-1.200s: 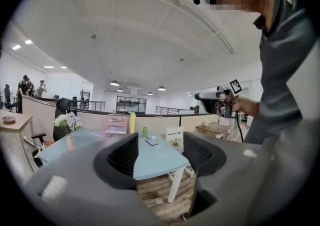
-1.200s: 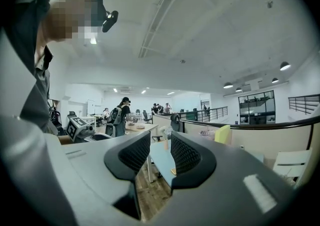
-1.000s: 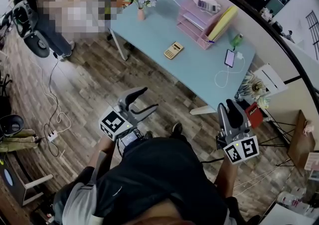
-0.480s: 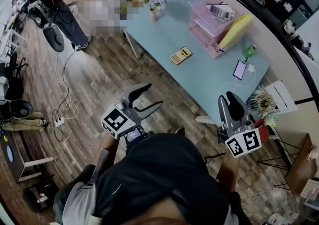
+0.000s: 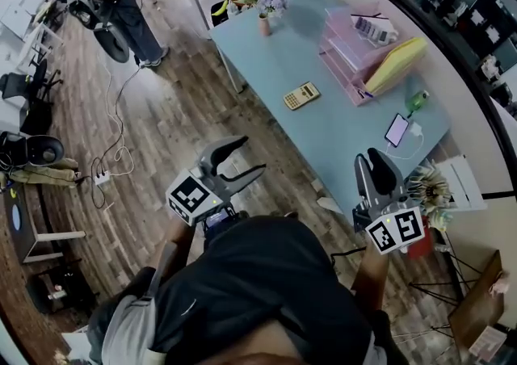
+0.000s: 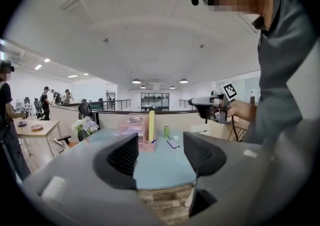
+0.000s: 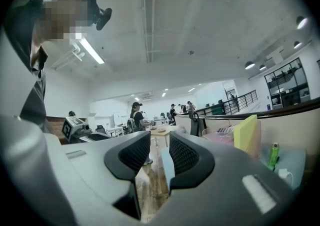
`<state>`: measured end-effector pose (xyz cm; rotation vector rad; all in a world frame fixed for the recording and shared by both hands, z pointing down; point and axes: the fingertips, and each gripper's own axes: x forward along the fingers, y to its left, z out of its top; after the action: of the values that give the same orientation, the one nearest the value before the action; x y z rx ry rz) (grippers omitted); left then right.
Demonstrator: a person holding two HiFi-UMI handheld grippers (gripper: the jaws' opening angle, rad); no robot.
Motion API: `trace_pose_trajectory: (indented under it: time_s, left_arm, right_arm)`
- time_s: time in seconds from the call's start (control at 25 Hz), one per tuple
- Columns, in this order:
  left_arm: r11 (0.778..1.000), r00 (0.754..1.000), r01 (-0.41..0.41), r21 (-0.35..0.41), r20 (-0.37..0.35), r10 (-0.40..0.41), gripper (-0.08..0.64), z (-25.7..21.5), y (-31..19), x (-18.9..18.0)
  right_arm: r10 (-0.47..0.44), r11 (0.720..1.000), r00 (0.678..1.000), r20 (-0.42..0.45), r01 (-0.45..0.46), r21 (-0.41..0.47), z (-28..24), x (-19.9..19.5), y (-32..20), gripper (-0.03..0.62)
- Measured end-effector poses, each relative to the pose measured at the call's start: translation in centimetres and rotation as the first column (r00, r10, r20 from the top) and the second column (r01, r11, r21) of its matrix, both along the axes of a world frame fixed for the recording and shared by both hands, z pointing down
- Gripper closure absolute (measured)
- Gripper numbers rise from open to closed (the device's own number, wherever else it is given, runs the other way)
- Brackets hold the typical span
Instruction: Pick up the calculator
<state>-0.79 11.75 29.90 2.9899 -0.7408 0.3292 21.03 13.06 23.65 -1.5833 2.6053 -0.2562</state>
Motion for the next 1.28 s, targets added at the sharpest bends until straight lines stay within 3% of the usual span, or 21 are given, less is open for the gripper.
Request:
trace_pose_trajectory:
  time_s: [0.44, 0.8, 1.04, 1.28]
  left_arm:
    - [1.000, 0.999, 0.020, 0.003, 0.045, -0.020, 0.256, -0.1, 1.0, 4.1]
    - [1.000, 0.997, -0.017, -0.010, 0.071, 0.018, 0.256, 0.1, 1.5, 6.4]
    - [0.997, 0.997, -0.057, -0.050, 0.054, 0.060, 0.256, 0.3, 0.3, 7.0]
    - [0.988, 0.988, -0.152, -0.023, 0.010, 0.153, 0.256, 1.1, -2.6, 5.9]
  right_arm:
    - [-0.045, 0.999, 0.999, 0.019, 0.045, -0.009, 1.0, 3.8, 0.2, 0.476]
    - [0.005, 0.999, 0.999, 0.047, -0.003, -0.038, 2.0, 6.6, 1.1, 0.476]
    - [0.040, 0.998, 0.999, 0.017, -0.039, -0.058, 2.4, 6.6, 0.4, 0.476]
    - [0.128, 0.990, 0.992, -0.012, -0.129, -0.051, 1.6, 4.9, -0.4, 0.476]
